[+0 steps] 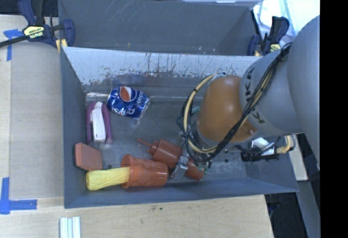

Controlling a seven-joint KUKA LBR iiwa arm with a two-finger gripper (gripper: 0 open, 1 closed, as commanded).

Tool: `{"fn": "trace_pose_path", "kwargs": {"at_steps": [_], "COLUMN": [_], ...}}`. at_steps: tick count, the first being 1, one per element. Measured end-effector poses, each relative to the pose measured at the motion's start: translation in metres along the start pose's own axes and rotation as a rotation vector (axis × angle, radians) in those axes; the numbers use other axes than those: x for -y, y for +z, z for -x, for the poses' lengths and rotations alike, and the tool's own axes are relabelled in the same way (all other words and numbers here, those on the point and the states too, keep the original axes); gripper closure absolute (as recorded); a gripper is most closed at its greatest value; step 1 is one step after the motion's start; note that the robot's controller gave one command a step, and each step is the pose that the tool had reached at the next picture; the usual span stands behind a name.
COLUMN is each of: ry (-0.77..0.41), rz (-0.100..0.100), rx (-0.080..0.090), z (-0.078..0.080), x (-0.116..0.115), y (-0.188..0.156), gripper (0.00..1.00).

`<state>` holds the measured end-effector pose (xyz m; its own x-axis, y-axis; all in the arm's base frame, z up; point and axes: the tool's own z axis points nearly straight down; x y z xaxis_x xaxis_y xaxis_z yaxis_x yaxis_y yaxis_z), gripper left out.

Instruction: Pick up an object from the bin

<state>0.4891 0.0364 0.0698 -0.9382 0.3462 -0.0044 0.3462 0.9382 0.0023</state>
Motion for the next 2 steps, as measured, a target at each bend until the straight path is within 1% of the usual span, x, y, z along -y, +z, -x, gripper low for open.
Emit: {"fn": "trace_pose_path", "kwargs": {"at_steps": [1, 2], "ry": [0.111, 0.127], "rz": [-0.001, -0.001], "rx": [0.003, 0.004], "z": [0.0073, 0.0084], "x": [-0.0045, -0.0052], "y": [-0.0001, -0.0005], "gripper": [1.0, 1.0]}}
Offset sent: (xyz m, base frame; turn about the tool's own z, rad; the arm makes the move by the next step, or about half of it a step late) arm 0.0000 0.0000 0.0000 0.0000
